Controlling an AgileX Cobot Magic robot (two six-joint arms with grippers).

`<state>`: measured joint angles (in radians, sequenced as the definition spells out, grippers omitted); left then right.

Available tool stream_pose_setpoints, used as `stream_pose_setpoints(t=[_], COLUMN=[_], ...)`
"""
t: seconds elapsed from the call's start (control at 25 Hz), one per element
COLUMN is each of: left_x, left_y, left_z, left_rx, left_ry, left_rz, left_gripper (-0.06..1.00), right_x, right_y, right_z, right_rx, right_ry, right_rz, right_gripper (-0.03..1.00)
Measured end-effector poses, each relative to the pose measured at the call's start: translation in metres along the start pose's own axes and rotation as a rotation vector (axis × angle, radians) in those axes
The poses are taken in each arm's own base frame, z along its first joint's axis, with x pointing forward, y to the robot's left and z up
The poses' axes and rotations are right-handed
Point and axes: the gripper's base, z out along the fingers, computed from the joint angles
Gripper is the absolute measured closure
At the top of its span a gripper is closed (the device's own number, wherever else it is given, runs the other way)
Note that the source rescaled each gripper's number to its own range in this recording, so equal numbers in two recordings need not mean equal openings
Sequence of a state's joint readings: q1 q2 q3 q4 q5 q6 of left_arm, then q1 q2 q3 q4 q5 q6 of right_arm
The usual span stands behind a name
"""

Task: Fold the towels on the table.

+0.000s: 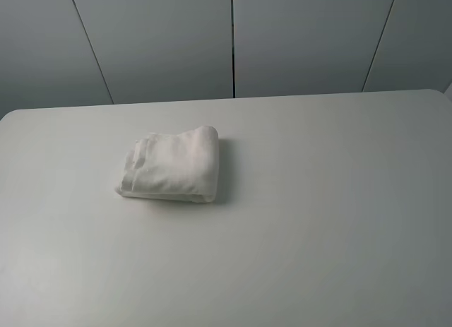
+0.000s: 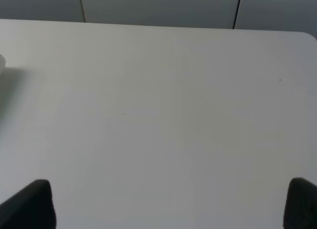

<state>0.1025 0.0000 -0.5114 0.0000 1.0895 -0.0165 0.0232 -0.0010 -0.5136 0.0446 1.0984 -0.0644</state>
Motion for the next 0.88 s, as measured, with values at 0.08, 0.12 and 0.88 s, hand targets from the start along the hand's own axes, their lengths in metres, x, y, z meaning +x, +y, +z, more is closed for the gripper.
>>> stream_pose_setpoints(t=[0.08, 0.12, 0.88], left_x=[0.0000, 0.0000, 0.0000], left_y=[0.0000, 0.0000, 0.0000], left_z=[0.0000, 0.0000, 0.0000], left_rx=[0.000, 0.000, 0.000], left_ry=[0.000, 0.000, 0.000], left_rz=[0.000, 0.000, 0.000], left_gripper=[-0.05, -0.05, -0.05], right_x=[0.0000, 0.0000, 0.0000], right_y=[0.0000, 0.0000, 0.0000], right_z=[0.0000, 0.0000, 0.0000], right_rx=[0.000, 0.000, 0.000], right_ry=[0.000, 0.000, 0.000], right_rz=[0.000, 0.000, 0.000], right_gripper=[-0.03, -0.03, -0.03])
